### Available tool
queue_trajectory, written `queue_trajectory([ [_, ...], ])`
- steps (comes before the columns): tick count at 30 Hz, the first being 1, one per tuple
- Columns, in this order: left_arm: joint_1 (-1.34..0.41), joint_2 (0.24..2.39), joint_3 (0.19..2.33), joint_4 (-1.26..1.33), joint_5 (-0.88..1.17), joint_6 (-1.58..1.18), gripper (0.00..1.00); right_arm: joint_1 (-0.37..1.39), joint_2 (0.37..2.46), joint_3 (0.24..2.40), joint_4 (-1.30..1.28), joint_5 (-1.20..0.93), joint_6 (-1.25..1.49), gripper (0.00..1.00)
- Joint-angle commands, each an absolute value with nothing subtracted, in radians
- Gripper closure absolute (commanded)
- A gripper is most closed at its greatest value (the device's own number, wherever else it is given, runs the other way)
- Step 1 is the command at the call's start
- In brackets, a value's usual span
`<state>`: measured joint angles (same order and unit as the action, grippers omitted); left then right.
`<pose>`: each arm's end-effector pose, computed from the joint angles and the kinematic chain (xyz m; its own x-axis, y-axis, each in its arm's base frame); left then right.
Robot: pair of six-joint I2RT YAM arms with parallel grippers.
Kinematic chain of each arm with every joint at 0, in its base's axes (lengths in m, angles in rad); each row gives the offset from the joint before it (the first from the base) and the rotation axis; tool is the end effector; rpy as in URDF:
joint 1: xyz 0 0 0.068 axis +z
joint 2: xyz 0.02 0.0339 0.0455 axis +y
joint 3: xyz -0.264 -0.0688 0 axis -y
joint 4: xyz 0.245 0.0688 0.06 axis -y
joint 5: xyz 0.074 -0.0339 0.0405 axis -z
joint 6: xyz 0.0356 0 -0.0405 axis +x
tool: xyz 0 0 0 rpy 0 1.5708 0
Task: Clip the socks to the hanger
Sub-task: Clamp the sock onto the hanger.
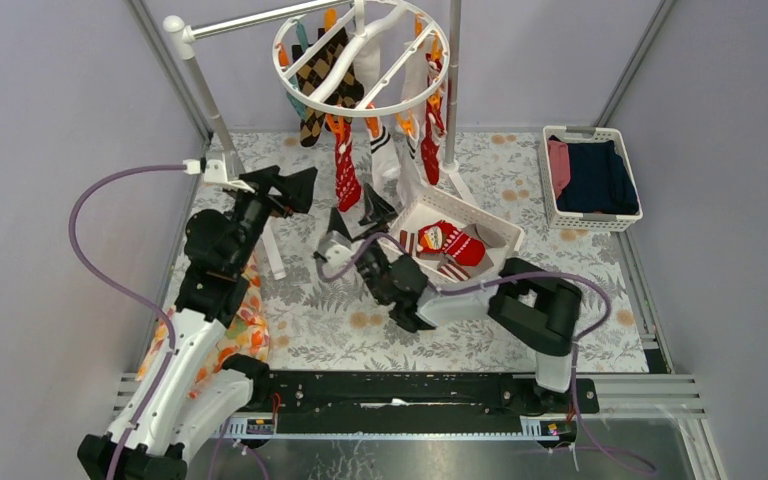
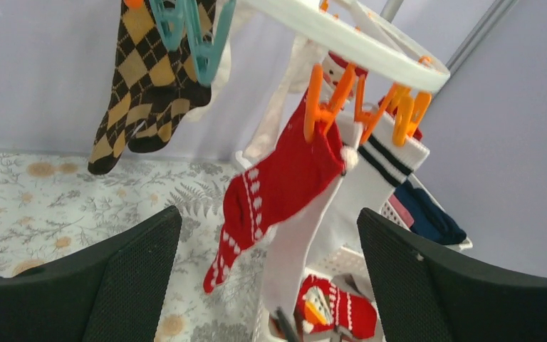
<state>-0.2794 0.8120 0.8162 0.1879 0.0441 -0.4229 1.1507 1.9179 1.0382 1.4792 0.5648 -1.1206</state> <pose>0.1828 -0.0541 0.3870 0.0372 -0.4372 -0.8986 0.3645 0.8432 -0.3952 0.1798 0.3557 0.2699 0.6323 -0.4493 -0.6312 -0.0500 0.7893 -0.6119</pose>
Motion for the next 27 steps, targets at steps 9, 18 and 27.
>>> queue_trajectory([
  [9, -0.272, 0.601, 0.497, 0.195, 0.121, -0.467, 0.05, 1.156, 1.272, 0.709, 0.985, 0.36, -0.49, 0.0],
  [18, -0.268, 0.73, 0.417, 0.425, 0.026, -0.565, 0.26, 1.045, 1.07, 0.709, 0.649, 0.201, -0.138, 0.0],
  [27, -0.268, 1.085, 0.547, 0.673, 0.143, -0.604, 0.36, 0.936, 0.973, 0.635, 0.567, 0.152, -0.033, 0.0],
])
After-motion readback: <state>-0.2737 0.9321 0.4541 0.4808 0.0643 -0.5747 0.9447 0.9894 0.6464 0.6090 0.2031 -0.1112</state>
